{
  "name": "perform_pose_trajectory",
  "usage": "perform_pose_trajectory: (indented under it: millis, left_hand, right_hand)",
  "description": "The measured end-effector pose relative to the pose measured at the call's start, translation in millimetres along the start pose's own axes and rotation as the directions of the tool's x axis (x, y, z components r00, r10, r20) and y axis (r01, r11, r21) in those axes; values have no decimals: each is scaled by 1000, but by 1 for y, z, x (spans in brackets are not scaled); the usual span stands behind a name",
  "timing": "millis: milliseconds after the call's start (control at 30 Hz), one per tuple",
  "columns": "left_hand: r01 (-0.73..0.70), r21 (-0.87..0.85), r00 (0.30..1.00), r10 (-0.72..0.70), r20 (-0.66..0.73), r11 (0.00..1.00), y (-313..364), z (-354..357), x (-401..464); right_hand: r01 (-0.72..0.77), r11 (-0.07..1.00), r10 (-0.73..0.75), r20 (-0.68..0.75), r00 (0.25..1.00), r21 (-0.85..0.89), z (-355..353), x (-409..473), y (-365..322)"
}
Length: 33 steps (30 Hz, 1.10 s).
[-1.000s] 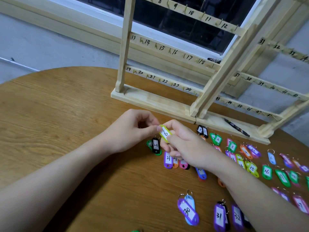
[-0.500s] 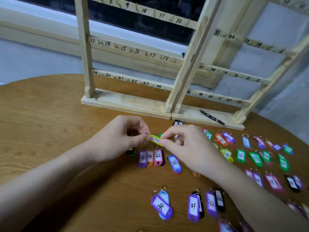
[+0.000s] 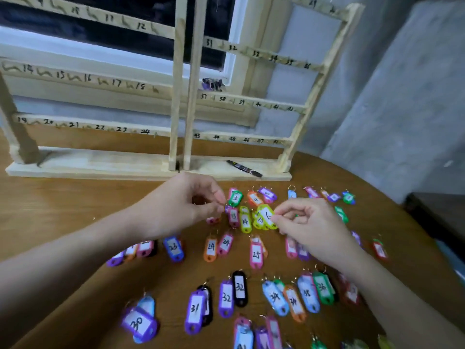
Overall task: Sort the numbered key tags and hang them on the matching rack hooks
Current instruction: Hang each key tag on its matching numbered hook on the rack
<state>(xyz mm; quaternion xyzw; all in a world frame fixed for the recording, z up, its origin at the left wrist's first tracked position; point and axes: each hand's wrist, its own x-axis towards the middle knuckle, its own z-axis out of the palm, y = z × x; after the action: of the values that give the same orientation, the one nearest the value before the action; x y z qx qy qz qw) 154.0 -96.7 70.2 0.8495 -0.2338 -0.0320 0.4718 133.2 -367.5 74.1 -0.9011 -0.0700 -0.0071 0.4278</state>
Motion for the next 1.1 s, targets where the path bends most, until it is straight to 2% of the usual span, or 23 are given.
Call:
perform_pose_trajectory:
  millis: [167, 267, 467, 733, 833, 900, 967, 1100]
  left_hand:
    - [3, 71, 1000, -5, 26, 997, 6, 16, 23]
    - [34, 148, 999, -35, 6, 988, 1, 19, 35]
    - [147, 245, 989, -139, -49, 958, -11, 6, 46]
    - [319, 280, 935, -253, -247, 906, -26, -28, 37]
    - [390, 277, 906, -312, -286, 878, -36, -44, 31]
    - [430, 300, 889, -342, -304, 852, -43, -52, 28]
    - [461, 311, 874, -367, -318, 831, -50, -58, 28]
    - [492, 322, 862, -400, -312, 809, -67, -58, 31]
  right_hand:
    - [-82, 997, 80, -213, 974, 3, -38, 16, 54]
    - [-127, 991, 112, -284, 952, -32, -49, 38, 68]
    - [-205, 946, 150, -220, 964, -250, -47, 86, 70]
    - [-308, 844, 248, -191, 950, -439, -45, 111, 70]
    - [-269, 833, 176, -229, 957, -484, -37, 109, 57]
    - [-197, 892, 113, -221, 969, -406, -25, 110, 42]
    - [-103, 941, 61, -139, 988, -324, -7, 112, 21]
    - [81, 964, -71, 50, 996, -255, 39, 116, -17]
